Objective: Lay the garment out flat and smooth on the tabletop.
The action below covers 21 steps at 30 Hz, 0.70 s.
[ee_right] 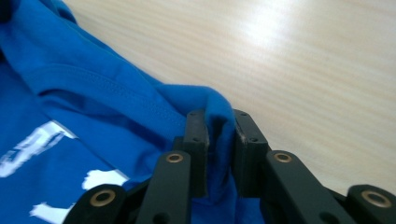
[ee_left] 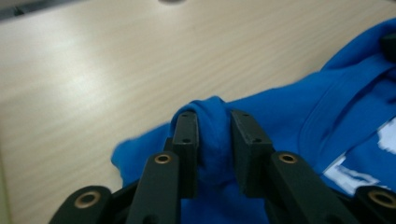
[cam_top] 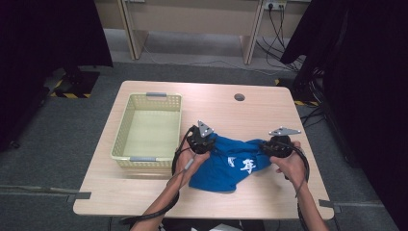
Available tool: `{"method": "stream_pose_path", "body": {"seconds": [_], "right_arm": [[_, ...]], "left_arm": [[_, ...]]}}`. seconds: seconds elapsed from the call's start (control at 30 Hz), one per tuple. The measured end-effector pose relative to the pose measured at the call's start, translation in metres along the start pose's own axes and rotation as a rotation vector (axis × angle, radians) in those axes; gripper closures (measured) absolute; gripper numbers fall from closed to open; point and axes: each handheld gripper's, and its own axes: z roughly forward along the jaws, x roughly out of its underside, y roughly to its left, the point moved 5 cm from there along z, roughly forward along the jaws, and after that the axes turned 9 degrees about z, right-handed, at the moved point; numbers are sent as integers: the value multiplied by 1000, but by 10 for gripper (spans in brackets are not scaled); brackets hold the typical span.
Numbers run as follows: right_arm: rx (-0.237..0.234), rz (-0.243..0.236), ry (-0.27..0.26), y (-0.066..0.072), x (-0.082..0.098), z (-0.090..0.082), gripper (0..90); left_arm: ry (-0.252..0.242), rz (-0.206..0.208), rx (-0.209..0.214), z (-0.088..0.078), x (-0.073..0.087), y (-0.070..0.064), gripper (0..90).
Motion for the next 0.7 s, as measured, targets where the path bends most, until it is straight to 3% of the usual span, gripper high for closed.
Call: {"method": "stream_pose_path", "body": {"seconds": [0.1, 0.2, 0.27, 0.33, 0.7], "right_arm": [[5, 9, 31, -2, 7, 11, 770], [7, 7, 46, -3, 11, 16, 759], [11, 5, 45, -2, 14, 17, 757], [18, -18, 45, 0, 16, 16, 756], [1, -75, 30, 11, 37, -1, 743]], "left_arm": [[41, -2, 7, 8, 11, -1, 700], [81, 32, 0, 9, 16, -10, 665], [103, 77, -14, 8, 17, -17, 652], [111, 88, -20, 8, 19, -21, 652], [79, 103, 5, -17, 39, -40, 659]]}}
